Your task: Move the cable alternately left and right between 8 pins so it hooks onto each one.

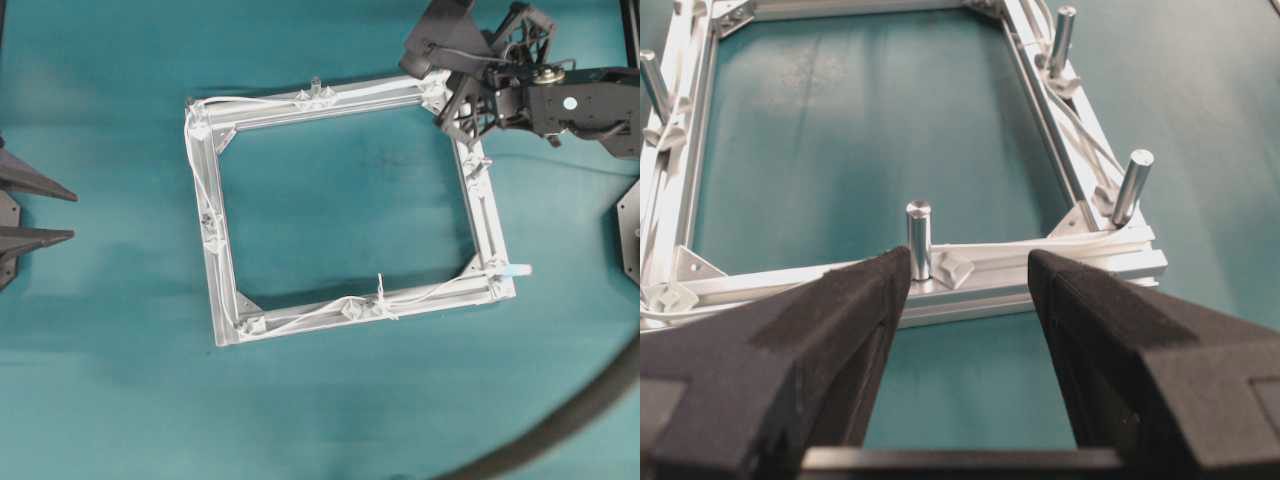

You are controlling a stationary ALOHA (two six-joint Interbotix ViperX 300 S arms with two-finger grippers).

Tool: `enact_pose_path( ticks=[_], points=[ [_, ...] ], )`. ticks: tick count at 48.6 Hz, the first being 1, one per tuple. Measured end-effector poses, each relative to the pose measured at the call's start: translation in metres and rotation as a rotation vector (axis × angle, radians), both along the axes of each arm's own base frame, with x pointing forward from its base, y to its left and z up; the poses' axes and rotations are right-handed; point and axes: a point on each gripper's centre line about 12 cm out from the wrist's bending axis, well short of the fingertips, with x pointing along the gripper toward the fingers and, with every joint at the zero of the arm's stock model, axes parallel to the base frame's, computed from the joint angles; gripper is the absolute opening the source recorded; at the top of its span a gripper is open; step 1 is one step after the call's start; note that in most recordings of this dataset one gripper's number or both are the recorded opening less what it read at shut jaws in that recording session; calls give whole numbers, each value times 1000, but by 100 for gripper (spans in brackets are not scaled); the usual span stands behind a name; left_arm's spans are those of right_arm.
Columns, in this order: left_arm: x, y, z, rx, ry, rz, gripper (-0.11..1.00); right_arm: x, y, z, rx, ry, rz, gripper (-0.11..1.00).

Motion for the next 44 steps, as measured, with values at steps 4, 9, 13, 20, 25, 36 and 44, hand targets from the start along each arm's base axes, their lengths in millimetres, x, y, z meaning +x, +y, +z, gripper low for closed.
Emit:
enact_pose_path(
  ticks=[4,9,13,20,25,36,44],
  points=[
    [0,0,0,0,0,-2,63,-1,-3,2,-44,-9,-3,15],
    [0,0,0,0,0,0,63,-3,-7,3,-90,-20,-1,15],
    [0,0,0,2,2,-2,63,-5,-9,2,-120,-15,7,15],
    [0,0,0,0,0,0,63,-7,-11,2,-169,4,41,15],
    [0,0,0,2,0,0,63,-9,-14,0,-197,14,59,15],
    [0,0,0,0,0,0,63,-14,-23,-17,-148,-27,54,15],
    [0,0,0,0,0,-2,63,-17,-18,-33,-78,-69,47,15]
  ],
)
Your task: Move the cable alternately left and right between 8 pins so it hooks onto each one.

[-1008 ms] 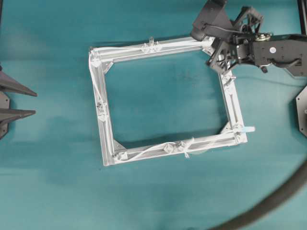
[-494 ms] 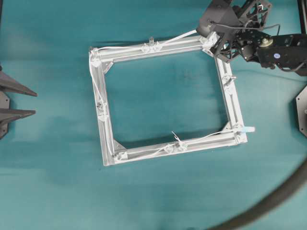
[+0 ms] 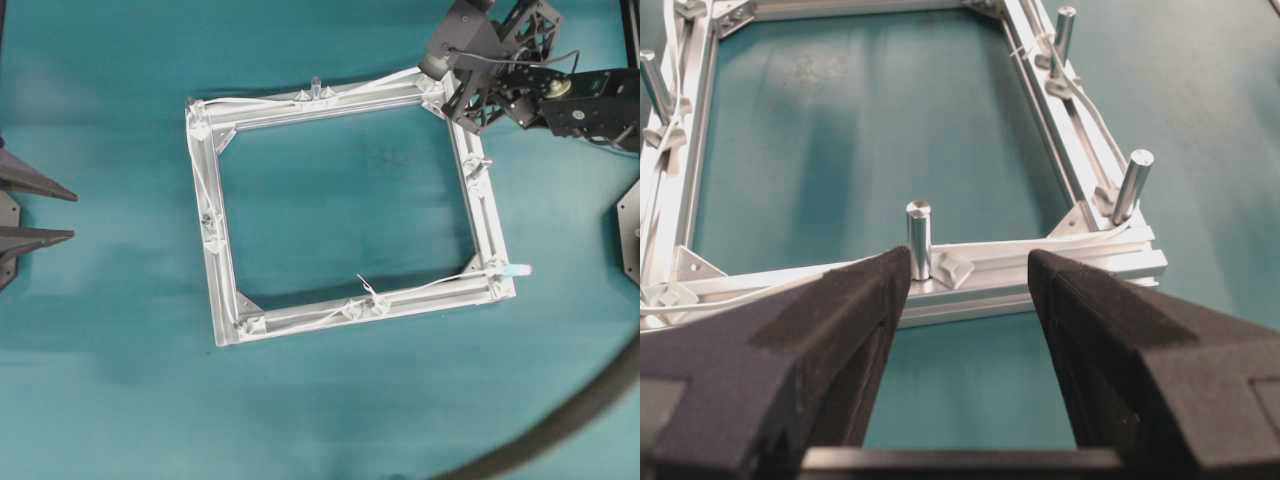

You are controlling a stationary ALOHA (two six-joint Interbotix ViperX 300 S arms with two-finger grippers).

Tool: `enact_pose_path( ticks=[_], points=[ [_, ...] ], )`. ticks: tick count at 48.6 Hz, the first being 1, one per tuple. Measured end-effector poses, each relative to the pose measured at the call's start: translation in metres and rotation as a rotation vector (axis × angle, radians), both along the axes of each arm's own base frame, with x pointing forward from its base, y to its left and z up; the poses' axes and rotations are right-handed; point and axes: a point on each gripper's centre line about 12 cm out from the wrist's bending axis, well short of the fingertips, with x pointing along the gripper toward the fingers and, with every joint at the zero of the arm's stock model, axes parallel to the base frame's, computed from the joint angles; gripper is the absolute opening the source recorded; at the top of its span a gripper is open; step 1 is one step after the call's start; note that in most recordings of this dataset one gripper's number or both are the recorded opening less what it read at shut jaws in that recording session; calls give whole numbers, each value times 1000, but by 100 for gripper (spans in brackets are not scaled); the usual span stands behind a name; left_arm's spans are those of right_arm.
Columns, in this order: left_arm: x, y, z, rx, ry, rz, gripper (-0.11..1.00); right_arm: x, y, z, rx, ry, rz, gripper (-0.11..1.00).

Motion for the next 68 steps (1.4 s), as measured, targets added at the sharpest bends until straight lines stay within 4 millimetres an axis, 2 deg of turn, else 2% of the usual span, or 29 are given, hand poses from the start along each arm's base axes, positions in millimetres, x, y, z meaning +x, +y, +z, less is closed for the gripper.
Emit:
enact_pose_path(
  ticks=[7,17,36,50,68],
  points=[
    [0,0,0,0,2,2,63,-3,8,-7,82,-67,-29,15],
    [0,0,0,-1,0,2,63,-5,17,1,200,-195,-103,15],
    [0,0,0,0,0,2,63,-6,29,-1,386,-319,-275,12],
    [0,0,0,0,0,2,63,-8,34,3,437,-363,-329,12],
    [0,0,0,-1,0,2,63,-17,39,-7,470,-348,-352,11]
  ],
)
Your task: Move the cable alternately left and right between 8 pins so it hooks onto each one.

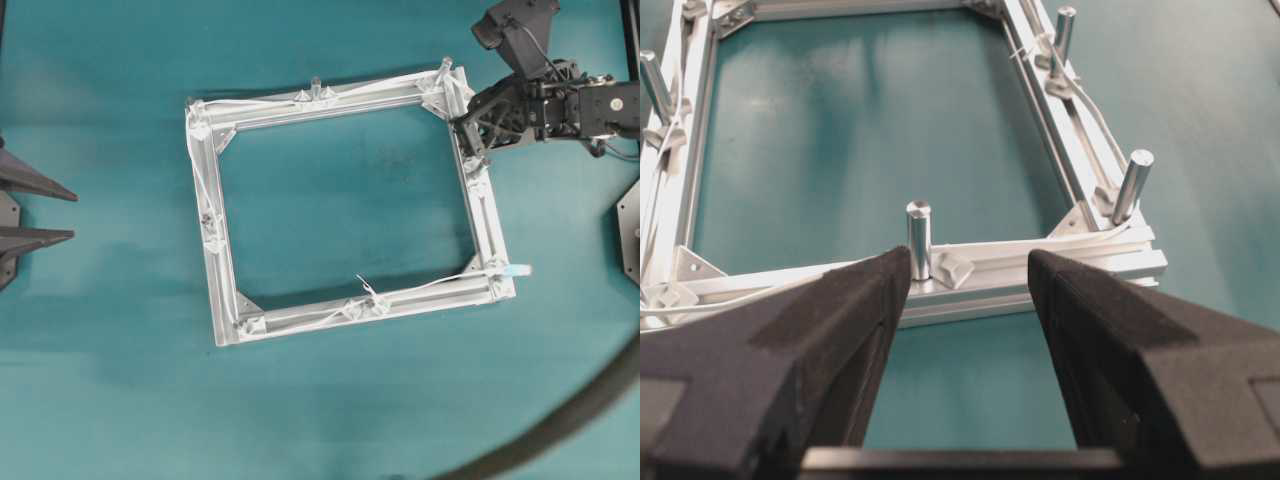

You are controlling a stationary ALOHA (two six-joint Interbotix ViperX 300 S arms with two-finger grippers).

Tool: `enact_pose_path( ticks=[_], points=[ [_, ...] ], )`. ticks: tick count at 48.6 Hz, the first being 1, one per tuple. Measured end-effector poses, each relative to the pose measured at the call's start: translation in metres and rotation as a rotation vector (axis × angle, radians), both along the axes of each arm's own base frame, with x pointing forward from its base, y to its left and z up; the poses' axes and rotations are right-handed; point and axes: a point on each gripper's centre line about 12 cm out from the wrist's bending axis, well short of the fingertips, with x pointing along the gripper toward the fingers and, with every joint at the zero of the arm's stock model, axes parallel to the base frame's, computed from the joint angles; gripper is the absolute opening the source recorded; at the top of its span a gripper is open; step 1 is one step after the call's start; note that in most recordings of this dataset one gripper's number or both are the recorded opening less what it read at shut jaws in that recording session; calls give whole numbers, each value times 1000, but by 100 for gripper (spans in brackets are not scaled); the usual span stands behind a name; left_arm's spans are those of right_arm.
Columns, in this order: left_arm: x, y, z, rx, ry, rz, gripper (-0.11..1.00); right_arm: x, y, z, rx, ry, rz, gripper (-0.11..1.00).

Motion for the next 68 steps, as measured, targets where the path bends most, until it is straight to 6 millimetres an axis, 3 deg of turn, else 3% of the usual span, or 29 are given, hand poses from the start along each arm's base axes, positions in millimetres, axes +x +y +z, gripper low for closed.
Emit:
enact_pose_path(
  ticks=[28,31,37,41,57,68],
  points=[
    [0,0,0,1,0,-2,63,7,4,-2,-15,-19,98,11],
    [0,0,0,3,0,0,63,8,6,-2,-15,-19,106,16],
    [0,0,0,1,0,-2,63,9,12,-3,-12,-14,126,44],
    [0,0,0,3,0,0,63,8,13,-4,-9,-9,129,56],
    [0,0,0,1,0,0,63,9,17,-5,-11,0,142,56],
    [0,0,0,1,1,0,63,4,19,18,-59,-56,173,56]
  ],
)
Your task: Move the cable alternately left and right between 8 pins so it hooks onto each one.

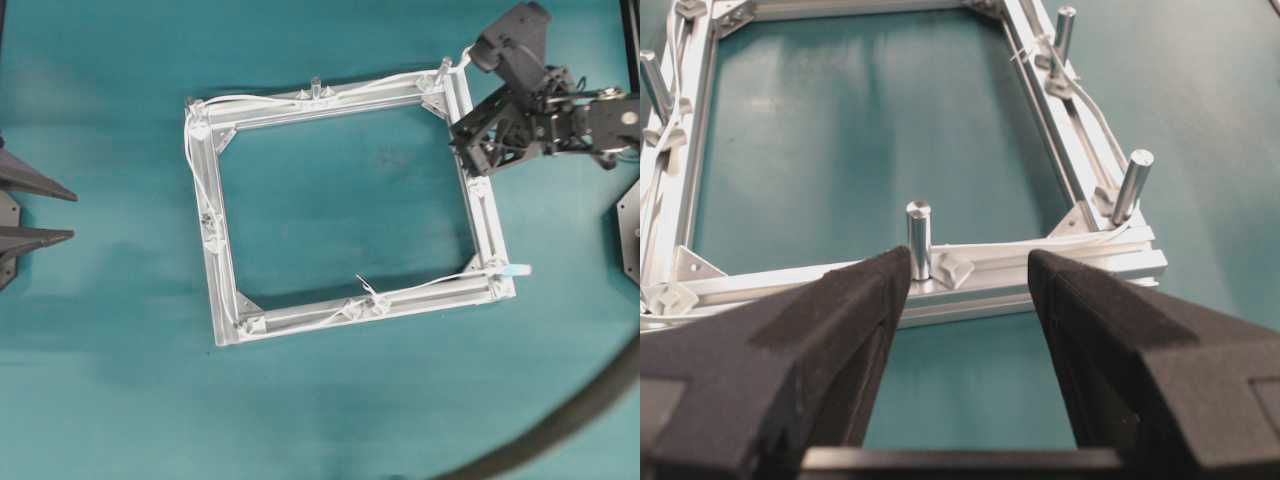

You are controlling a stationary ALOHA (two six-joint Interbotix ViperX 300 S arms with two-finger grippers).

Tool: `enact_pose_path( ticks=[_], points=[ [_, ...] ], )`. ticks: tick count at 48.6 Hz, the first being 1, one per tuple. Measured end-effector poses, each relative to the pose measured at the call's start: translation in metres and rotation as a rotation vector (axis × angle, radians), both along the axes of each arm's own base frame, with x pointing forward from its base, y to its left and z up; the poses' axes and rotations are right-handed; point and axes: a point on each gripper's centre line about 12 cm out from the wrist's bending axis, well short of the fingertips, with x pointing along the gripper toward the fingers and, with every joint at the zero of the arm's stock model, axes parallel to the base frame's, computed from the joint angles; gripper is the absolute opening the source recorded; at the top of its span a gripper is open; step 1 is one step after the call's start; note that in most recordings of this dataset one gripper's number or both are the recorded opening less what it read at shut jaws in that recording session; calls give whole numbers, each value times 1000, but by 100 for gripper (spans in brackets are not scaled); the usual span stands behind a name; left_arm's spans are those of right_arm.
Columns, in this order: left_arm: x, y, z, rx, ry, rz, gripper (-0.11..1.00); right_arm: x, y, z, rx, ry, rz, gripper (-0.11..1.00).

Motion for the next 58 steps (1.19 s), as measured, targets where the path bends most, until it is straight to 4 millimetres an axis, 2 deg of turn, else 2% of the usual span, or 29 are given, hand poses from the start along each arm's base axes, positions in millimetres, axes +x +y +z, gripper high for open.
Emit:
enact_pose_path(
  ticks=[10,16,23,33,47,58],
  points=[
    [0,0,0,0,-2,0,63,-7,4,31,-105,-80,123,56],
    [0,0,0,2,-2,0,63,-6,11,42,-141,-167,216,56],
    [0,0,0,2,-2,-1,63,-5,22,46,-135,-282,285,56],
    [0,0,0,0,-2,0,63,-14,41,47,-137,-406,398,57],
    [0,0,0,0,-2,0,63,-48,58,64,-236,-526,477,56],
    [0,0,0,2,-2,0,63,-77,62,47,-252,-519,457,56]
  ],
)
